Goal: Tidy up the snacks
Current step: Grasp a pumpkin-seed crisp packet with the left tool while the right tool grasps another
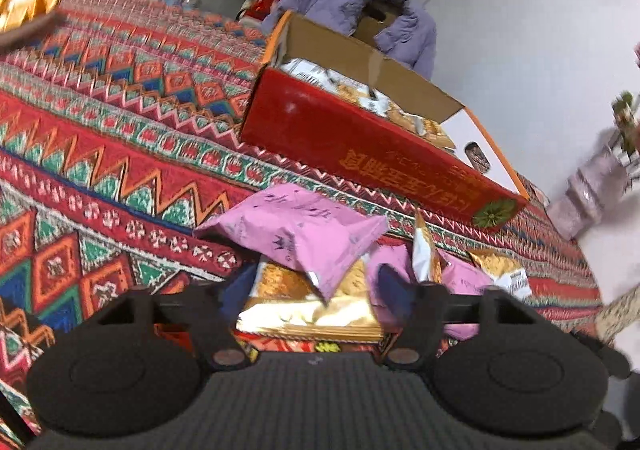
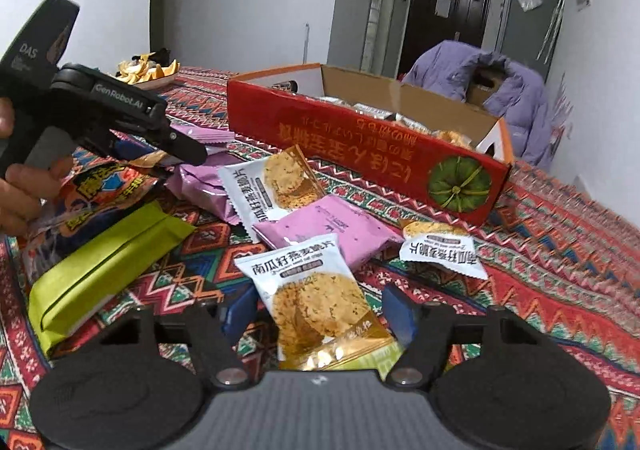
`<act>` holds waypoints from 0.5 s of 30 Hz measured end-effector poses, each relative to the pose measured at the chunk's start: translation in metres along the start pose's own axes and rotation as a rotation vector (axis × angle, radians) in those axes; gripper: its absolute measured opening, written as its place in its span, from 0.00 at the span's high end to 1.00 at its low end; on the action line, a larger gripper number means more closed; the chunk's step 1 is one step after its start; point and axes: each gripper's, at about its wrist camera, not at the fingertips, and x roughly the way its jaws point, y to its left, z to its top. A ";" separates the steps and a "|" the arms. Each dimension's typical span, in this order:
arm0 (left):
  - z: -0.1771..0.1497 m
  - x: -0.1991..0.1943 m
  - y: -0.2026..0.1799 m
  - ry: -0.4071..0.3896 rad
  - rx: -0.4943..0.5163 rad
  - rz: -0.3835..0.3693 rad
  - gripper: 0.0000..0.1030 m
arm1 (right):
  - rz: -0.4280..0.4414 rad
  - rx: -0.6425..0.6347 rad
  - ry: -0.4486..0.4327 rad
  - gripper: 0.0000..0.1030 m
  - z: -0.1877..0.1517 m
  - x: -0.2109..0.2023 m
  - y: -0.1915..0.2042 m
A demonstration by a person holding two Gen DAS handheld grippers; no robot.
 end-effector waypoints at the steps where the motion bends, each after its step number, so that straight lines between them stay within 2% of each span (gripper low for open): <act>1: 0.002 0.000 0.001 0.004 -0.017 -0.006 0.44 | 0.015 0.024 0.008 0.45 0.000 0.003 -0.004; 2: 0.002 0.000 0.003 0.003 -0.031 -0.009 0.44 | 0.027 0.043 0.017 0.54 0.001 0.006 -0.008; 5: 0.002 -0.008 0.002 -0.007 -0.053 -0.009 0.46 | 0.042 0.077 0.009 0.59 0.003 0.004 -0.009; 10: -0.004 -0.041 -0.010 -0.033 -0.083 -0.068 0.46 | 0.026 0.139 -0.088 0.60 0.011 -0.016 -0.003; 15: -0.029 -0.088 -0.037 -0.088 0.003 -0.071 0.46 | 0.028 0.177 -0.154 0.60 0.014 -0.050 0.019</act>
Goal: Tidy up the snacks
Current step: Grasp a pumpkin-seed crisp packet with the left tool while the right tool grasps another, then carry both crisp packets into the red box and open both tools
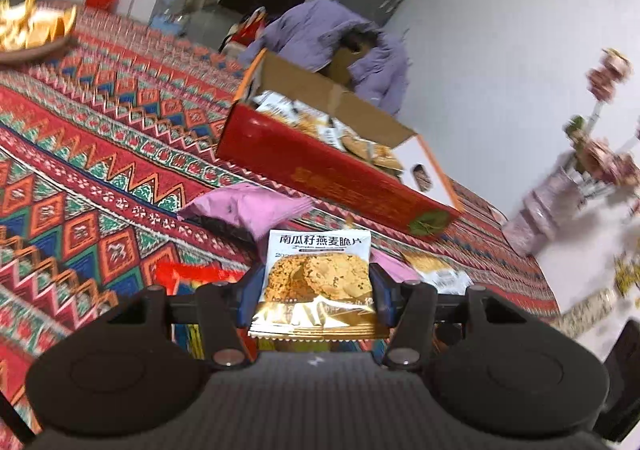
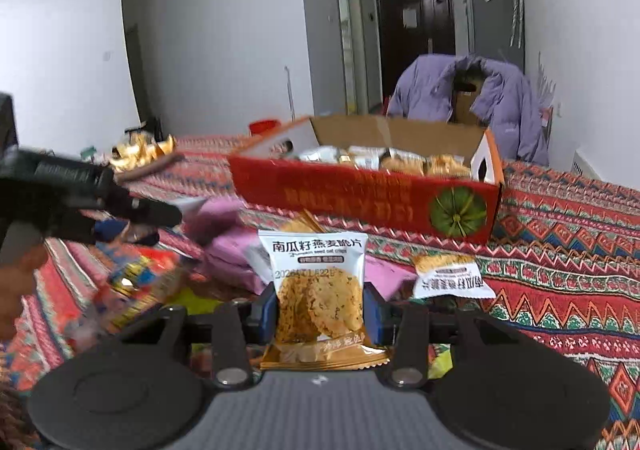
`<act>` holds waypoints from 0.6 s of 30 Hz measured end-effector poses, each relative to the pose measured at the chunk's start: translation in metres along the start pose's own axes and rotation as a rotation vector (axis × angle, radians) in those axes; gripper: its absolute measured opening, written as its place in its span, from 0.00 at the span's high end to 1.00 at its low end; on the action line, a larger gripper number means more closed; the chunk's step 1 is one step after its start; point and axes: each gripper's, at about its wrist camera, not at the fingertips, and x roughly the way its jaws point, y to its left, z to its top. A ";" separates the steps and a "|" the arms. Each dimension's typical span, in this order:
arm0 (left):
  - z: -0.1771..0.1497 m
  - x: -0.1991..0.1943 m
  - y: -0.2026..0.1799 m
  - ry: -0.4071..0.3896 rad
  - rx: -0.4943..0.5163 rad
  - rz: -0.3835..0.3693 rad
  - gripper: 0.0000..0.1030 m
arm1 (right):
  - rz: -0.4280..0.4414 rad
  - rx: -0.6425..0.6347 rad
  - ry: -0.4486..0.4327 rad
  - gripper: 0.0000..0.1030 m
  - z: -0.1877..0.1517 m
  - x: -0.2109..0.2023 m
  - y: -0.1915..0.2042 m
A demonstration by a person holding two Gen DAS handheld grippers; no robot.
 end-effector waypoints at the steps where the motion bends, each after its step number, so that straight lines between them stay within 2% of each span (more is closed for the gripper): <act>1: -0.005 -0.008 -0.002 -0.002 0.006 -0.008 0.46 | -0.001 0.000 -0.006 0.60 0.000 -0.006 0.005; 8: -0.048 -0.074 -0.015 -0.033 0.043 -0.035 0.46 | -0.030 -0.027 -0.021 0.60 -0.023 -0.067 0.047; 14: -0.081 -0.120 -0.020 -0.116 0.109 0.021 0.46 | -0.057 -0.025 -0.044 0.60 -0.045 -0.114 0.070; 18: -0.095 -0.140 -0.017 -0.139 0.113 0.035 0.46 | -0.066 -0.029 -0.061 0.60 -0.055 -0.134 0.080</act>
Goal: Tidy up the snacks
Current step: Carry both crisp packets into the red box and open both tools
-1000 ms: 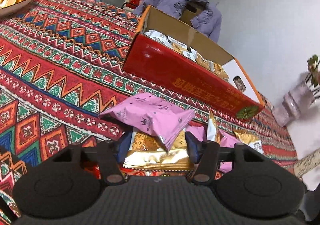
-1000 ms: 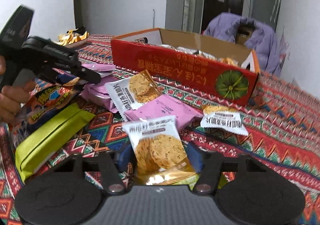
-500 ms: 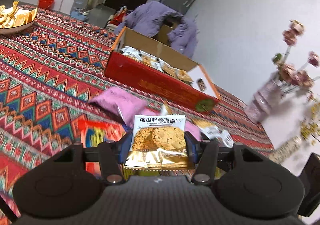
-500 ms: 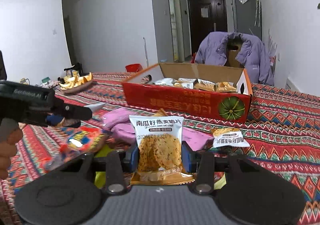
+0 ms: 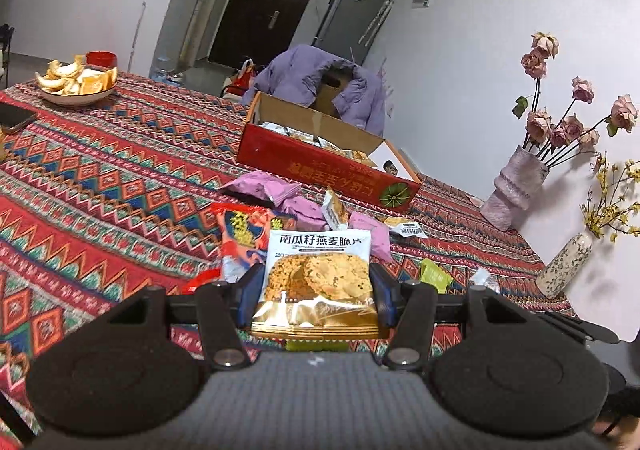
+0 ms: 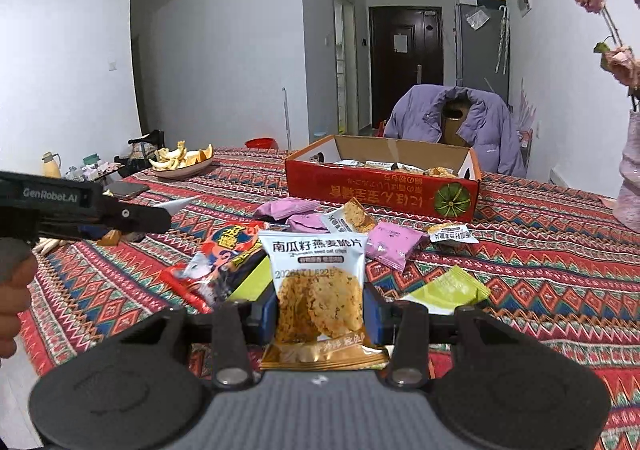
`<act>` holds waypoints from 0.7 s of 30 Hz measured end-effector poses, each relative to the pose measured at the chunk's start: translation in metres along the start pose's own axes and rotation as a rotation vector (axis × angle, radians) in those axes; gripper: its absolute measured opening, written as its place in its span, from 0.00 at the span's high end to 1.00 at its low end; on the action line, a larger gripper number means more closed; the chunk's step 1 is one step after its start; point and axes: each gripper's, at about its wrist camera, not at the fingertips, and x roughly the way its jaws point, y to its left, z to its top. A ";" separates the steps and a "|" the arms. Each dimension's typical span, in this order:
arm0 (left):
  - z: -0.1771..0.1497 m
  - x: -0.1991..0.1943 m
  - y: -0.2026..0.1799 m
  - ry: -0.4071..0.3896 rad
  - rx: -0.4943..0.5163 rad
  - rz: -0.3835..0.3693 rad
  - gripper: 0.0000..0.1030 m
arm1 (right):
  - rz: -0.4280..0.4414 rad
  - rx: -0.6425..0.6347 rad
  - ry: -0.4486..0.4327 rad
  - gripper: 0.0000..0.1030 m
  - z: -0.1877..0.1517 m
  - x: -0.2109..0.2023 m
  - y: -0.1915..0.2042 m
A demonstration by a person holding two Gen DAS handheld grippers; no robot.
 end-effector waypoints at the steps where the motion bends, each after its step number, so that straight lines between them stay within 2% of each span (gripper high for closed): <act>1: -0.002 -0.004 0.001 -0.001 -0.005 -0.001 0.46 | 0.000 -0.001 -0.003 0.60 -0.001 -0.003 0.001; 10: -0.005 -0.018 0.000 -0.025 0.005 -0.009 0.45 | -0.003 0.002 -0.023 0.60 -0.001 -0.015 0.005; 16: -0.005 -0.010 0.000 -0.006 0.010 -0.006 0.45 | 0.031 0.030 -0.020 0.59 0.000 -0.012 0.003; 21: 0.008 0.006 -0.001 -0.008 0.037 -0.001 0.45 | 0.054 0.065 -0.013 0.59 0.010 0.002 -0.009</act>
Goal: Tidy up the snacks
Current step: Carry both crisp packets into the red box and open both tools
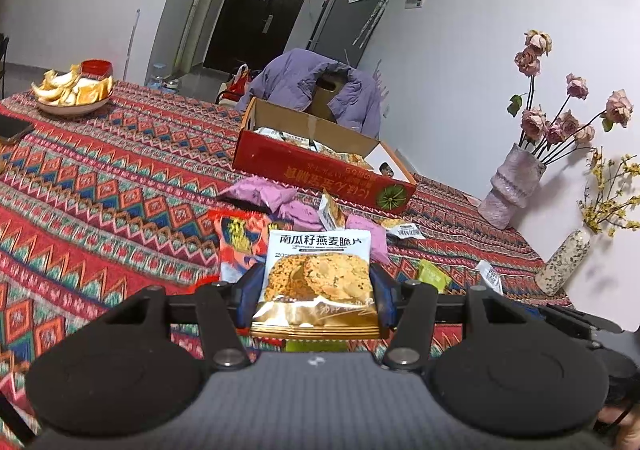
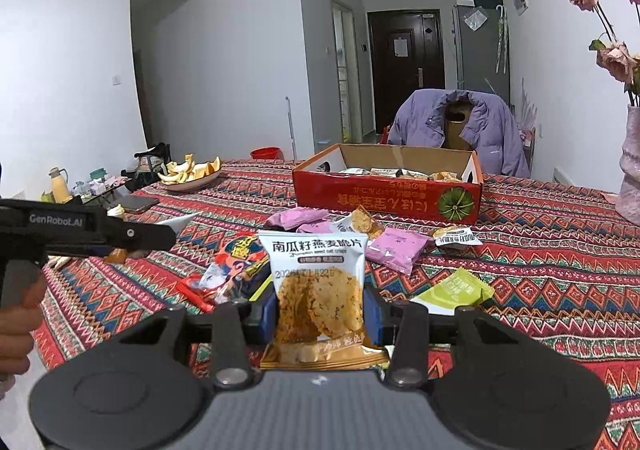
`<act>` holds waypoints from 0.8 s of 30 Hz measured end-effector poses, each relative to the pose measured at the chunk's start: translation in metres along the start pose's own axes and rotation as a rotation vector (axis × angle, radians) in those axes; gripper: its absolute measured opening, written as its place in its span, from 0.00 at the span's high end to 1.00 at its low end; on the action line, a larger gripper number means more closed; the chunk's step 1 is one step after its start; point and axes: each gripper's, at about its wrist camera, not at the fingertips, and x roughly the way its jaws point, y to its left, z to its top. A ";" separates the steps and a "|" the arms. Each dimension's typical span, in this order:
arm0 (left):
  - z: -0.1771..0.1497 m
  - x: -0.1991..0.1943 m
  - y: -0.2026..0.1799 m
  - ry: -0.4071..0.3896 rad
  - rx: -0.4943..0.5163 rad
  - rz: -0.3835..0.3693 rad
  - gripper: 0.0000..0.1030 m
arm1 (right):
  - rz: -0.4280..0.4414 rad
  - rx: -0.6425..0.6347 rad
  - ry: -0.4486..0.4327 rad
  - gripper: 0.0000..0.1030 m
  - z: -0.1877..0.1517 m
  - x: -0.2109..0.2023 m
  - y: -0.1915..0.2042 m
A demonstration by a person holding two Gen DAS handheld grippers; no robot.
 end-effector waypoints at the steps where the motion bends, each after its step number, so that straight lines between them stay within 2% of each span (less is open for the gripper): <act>1: 0.003 0.005 0.000 0.000 0.004 0.005 0.45 | 0.016 0.019 -0.004 0.60 0.003 0.003 -0.003; 10: 0.041 0.062 -0.010 -0.001 0.066 0.012 0.45 | 0.025 0.055 -0.008 0.60 0.045 0.050 -0.032; 13: 0.058 0.086 -0.013 -0.004 0.093 0.016 0.45 | -0.015 0.062 -0.003 0.58 0.062 0.074 -0.045; 17: 0.083 0.123 -0.014 0.026 0.147 0.040 0.45 | -0.046 0.074 0.005 0.58 0.089 0.109 -0.067; 21: 0.116 0.160 -0.013 0.013 0.196 0.049 0.45 | -0.019 0.088 0.007 0.58 0.119 0.146 -0.091; 24: 0.144 0.199 -0.015 0.018 0.212 0.063 0.45 | -0.023 0.075 0.013 0.58 0.148 0.189 -0.107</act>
